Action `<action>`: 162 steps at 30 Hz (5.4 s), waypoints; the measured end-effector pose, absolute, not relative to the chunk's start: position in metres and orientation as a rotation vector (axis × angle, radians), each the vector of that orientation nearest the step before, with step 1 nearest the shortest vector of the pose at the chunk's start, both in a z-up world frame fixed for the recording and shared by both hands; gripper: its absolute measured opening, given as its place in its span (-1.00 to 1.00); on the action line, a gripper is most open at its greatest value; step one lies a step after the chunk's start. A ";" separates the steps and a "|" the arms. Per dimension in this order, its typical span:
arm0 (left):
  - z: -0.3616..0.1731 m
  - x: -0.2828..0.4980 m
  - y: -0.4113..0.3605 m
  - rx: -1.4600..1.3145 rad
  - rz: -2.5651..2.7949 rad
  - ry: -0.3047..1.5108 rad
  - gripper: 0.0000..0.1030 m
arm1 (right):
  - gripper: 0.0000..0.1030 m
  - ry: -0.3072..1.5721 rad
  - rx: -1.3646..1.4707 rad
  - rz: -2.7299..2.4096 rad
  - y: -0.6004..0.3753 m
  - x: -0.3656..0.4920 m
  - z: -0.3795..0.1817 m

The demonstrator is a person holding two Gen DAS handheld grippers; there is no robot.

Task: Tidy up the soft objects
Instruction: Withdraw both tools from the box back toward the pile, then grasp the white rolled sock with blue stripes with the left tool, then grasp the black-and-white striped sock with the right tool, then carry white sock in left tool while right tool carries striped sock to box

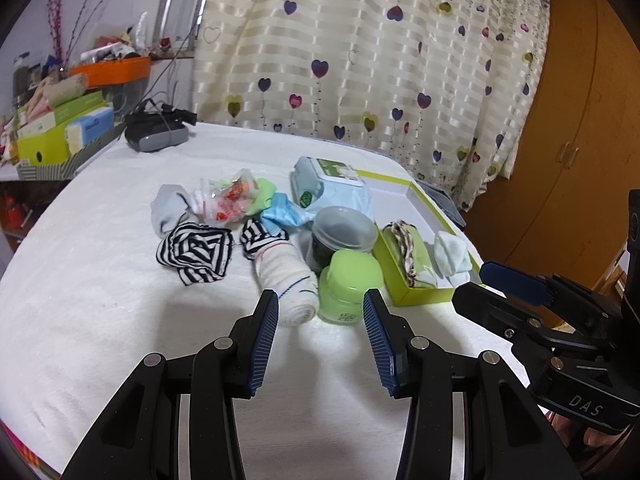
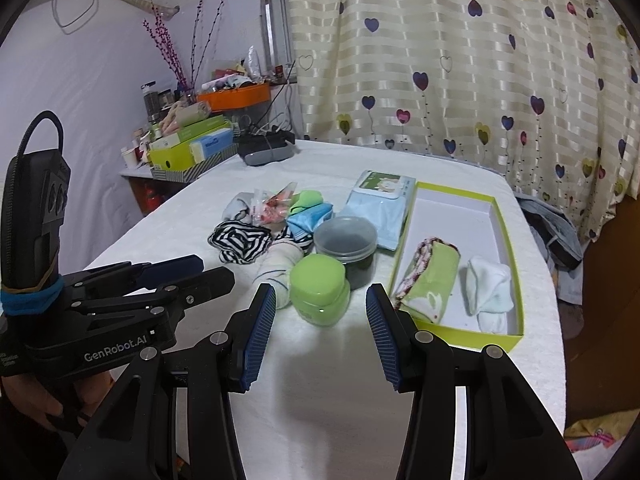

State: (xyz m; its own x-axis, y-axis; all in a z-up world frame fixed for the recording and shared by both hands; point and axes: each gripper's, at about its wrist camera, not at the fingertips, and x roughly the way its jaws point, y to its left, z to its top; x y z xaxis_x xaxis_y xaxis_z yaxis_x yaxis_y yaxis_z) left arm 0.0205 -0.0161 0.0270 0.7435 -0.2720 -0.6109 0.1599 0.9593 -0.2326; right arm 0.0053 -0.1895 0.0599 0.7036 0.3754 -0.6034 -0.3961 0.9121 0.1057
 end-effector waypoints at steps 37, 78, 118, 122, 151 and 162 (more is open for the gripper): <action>-0.022 0.099 0.000 -0.333 -0.211 0.843 -0.11 | -0.06 0.729 -0.044 0.488 -0.184 0.048 0.040; -0.020 0.070 0.051 -0.393 -0.147 0.773 -0.12 | -0.06 0.716 -0.095 0.528 -0.145 0.065 0.045; -0.034 0.045 0.159 -0.517 0.023 0.717 -0.11 | -0.74 0.941 -0.206 0.645 0.001 0.139 -0.033; -0.028 0.041 0.154 -0.505 0.016 0.706 -0.11 | -0.79 0.916 -0.201 0.674 -0.004 0.126 -0.024; 0.028 0.016 0.060 -0.342 -0.132 0.636 -0.11 | -0.79 0.675 -0.079 0.651 -0.104 0.047 0.060; 0.040 0.017 0.025 -0.286 -0.178 0.630 -0.11 | -0.79 0.639 -0.032 0.610 -0.139 0.038 0.067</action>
